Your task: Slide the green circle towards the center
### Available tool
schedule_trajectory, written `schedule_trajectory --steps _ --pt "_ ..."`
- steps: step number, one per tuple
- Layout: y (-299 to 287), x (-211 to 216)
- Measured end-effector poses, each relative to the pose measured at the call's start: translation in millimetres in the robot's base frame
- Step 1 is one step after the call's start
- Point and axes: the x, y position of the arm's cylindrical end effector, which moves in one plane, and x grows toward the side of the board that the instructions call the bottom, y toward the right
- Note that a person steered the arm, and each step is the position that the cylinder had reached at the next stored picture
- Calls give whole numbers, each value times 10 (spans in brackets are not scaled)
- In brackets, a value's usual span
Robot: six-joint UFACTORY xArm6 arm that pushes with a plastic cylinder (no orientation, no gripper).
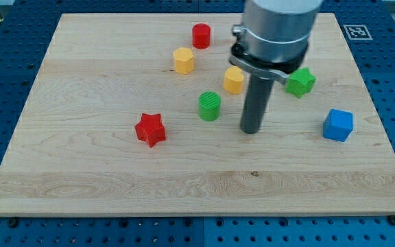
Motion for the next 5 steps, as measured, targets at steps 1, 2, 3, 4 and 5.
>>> schedule_trajectory --steps 1,2,3,4,5 --pt "-402 -86" --pt "-445 -163" --pt "-445 -205" --pt "-477 -229" --pt "-600 -331"
